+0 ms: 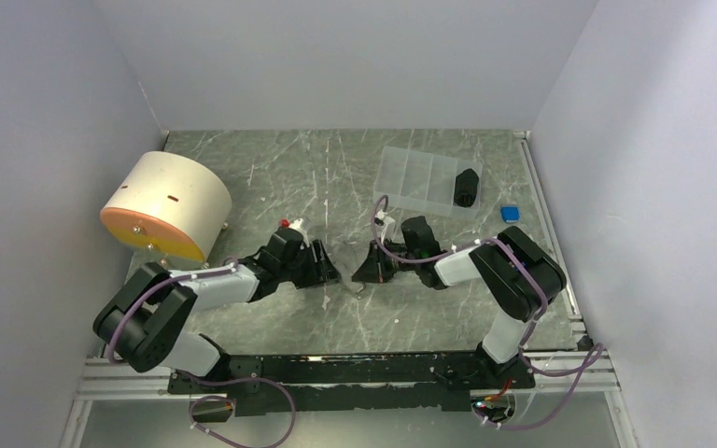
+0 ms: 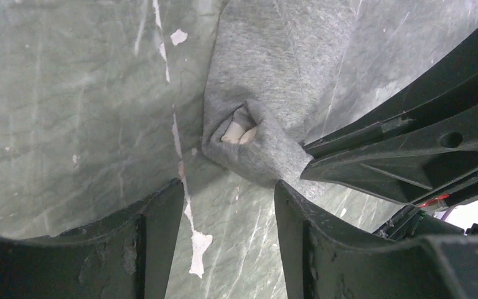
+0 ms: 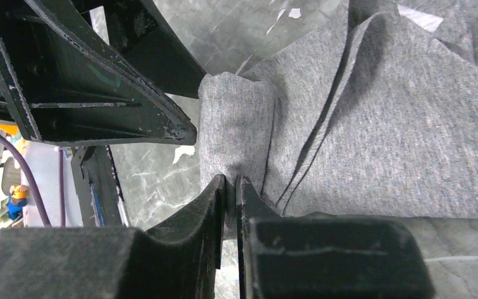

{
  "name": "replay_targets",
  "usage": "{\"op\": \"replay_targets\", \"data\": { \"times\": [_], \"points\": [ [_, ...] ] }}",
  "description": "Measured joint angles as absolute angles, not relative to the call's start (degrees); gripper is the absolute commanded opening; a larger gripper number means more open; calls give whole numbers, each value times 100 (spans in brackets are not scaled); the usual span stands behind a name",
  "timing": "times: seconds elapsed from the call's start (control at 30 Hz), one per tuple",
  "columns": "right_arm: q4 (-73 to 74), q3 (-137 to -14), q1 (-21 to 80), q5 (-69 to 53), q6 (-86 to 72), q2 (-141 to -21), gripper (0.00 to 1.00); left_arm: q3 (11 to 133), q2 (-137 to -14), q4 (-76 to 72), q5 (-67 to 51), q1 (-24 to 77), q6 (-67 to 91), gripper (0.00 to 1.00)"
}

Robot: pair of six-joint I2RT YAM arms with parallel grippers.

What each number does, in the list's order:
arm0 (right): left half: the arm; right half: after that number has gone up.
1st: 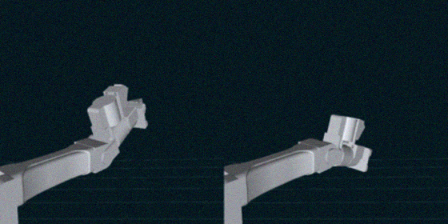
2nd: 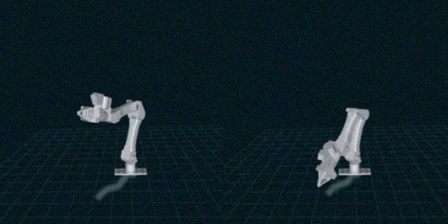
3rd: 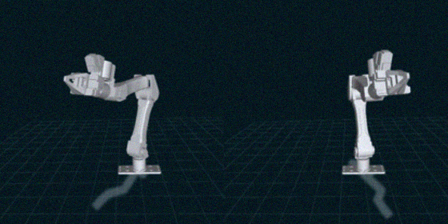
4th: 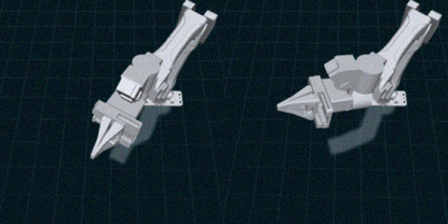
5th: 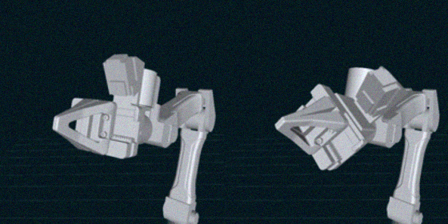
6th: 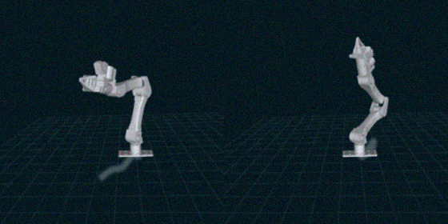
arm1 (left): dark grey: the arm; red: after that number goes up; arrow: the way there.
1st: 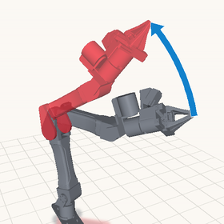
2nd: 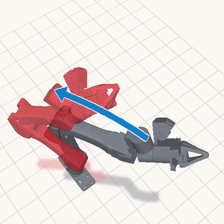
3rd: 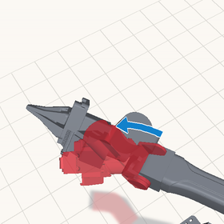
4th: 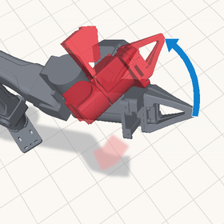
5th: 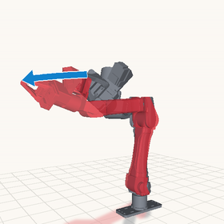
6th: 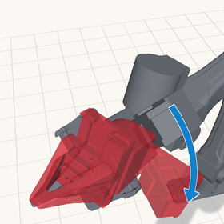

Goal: Roll the underwear
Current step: Roll the underwear to the center of the board.

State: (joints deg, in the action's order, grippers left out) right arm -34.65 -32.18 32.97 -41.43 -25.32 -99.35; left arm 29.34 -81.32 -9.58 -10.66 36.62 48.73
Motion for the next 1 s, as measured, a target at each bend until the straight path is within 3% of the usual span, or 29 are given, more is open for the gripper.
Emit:
{"op": "replay_targets", "data": {
  "times": [0.33,0.6,0.8,1.0],
  "points": [
    [-2976,-3380,3249,-4156,-2362,-9887,17,3096,-8438,-1358,-1068,3675,4895,63],
    [-2768,-3411,3249,-4093,-2231,-9813,22,3135,-8591,-1356,-1009,3675,4917,46],
    [-2025,-3610,3249,-3730,-1848,-9496,42,3400,-8930,-1345,-952,3684,5011,38],
    [-1002,-3868,3802,-2287,-1249,-8691,49,3402,-8943,-1306,-886,3684,5177,37]
  ]
}}
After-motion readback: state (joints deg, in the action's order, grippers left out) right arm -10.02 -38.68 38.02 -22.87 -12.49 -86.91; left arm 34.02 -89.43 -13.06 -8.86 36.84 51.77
